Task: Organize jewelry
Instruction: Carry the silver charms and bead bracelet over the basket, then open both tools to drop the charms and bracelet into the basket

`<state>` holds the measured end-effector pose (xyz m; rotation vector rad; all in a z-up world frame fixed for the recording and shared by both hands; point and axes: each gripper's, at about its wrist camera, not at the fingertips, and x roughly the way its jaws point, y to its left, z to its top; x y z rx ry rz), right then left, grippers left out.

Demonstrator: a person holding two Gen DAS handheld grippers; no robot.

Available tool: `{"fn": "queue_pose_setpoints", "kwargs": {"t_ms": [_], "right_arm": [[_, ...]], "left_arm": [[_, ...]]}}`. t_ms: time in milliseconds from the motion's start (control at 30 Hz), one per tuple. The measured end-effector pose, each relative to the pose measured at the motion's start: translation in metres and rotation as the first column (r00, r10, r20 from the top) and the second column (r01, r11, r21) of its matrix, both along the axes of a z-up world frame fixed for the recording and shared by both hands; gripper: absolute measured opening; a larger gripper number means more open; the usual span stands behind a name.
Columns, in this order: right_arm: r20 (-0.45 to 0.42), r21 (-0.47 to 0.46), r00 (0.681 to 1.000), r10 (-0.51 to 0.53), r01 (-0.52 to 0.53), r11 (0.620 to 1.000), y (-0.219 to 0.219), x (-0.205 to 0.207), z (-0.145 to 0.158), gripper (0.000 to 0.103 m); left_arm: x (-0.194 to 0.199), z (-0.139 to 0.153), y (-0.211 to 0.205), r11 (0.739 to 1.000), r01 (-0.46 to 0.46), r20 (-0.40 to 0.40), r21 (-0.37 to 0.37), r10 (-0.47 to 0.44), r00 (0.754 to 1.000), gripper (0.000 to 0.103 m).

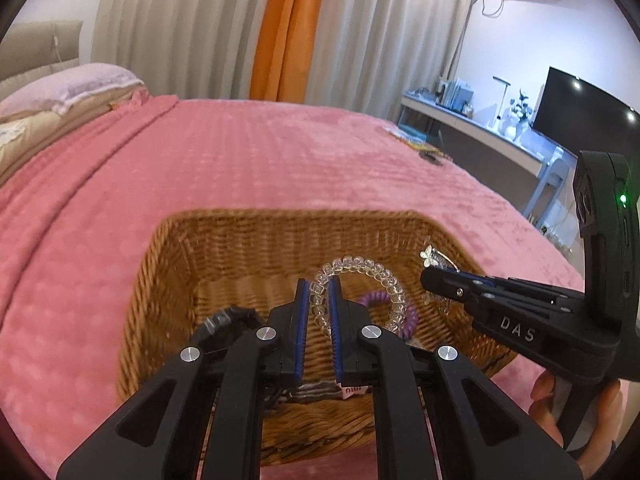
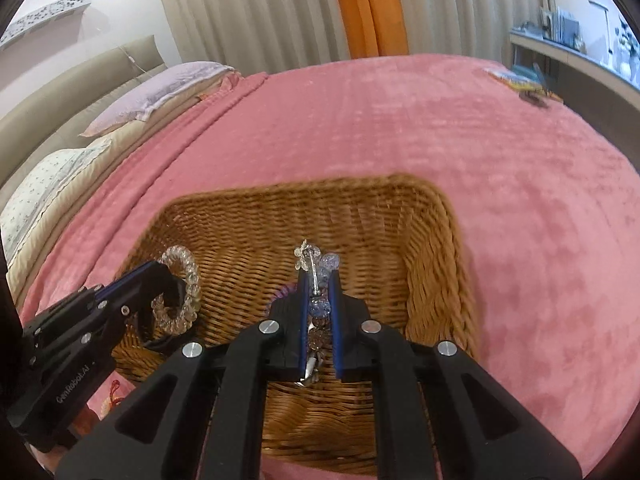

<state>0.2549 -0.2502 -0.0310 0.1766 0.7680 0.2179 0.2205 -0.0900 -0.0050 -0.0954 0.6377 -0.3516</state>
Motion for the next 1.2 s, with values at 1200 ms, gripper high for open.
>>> {"fn": "queue_pose_setpoints", "kwargs": {"t_ms": [1200], "right_arm": [[0.056, -0.010, 0.998, 0.032, -0.032, 0.999, 0.019, -0.154, -0.004, 0.039]], "left_arm": [[-0.156, 0.006, 0.124, 0.989, -0.077, -0.053, -0.123, 0.071, 0.996, 0.032]]}}
